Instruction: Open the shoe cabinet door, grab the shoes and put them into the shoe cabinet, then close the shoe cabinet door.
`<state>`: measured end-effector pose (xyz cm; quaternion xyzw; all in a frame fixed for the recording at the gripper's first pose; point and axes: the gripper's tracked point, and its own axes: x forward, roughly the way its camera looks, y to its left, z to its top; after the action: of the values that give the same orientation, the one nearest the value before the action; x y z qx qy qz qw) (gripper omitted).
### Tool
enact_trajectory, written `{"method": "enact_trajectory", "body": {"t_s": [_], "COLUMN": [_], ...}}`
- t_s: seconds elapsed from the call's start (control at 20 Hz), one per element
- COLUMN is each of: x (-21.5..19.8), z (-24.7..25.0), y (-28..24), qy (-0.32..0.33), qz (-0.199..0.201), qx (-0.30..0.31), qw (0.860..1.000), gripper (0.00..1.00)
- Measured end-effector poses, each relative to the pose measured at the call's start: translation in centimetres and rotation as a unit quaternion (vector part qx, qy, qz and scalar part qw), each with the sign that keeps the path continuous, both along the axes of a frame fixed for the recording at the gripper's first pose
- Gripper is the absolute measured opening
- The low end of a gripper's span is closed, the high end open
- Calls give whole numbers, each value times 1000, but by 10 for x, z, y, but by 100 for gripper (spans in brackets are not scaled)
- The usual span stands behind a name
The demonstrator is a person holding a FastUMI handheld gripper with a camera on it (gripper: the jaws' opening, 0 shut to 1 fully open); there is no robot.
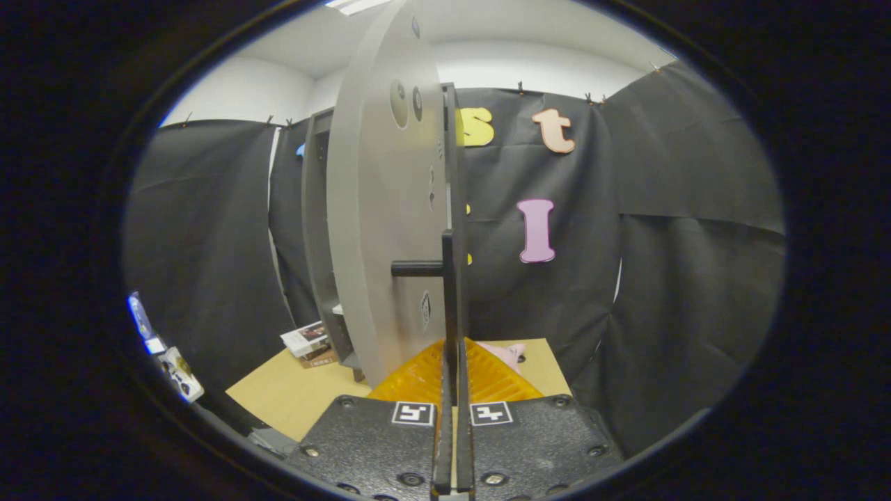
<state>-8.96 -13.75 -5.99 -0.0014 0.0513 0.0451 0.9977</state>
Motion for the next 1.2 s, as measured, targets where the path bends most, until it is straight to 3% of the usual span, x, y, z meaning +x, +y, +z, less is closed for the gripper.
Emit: {"method": "enact_trajectory", "body": {"t_s": [0.1, 0.15, 0.45, 0.6, 0.75, 0.95, 1.2], "x": [-20, -30, -101, -109, -91, -28, 69], "z": [-9, -15, -82, -134, -188, -244, -316], "y": [-8, -11, 24, 83, 155, 219, 265], "qy": [-1, 2, 46, 79, 115, 131, 160], "qz": [-3, -6, 0, 23, 44, 34, 13], "qx": [-3, 0, 1, 14, 23, 4, -10], "qw": [1000, 1000, 999, 996, 992, 991, 987], "gripper": [17, 31, 67, 67, 67, 67, 68]}}
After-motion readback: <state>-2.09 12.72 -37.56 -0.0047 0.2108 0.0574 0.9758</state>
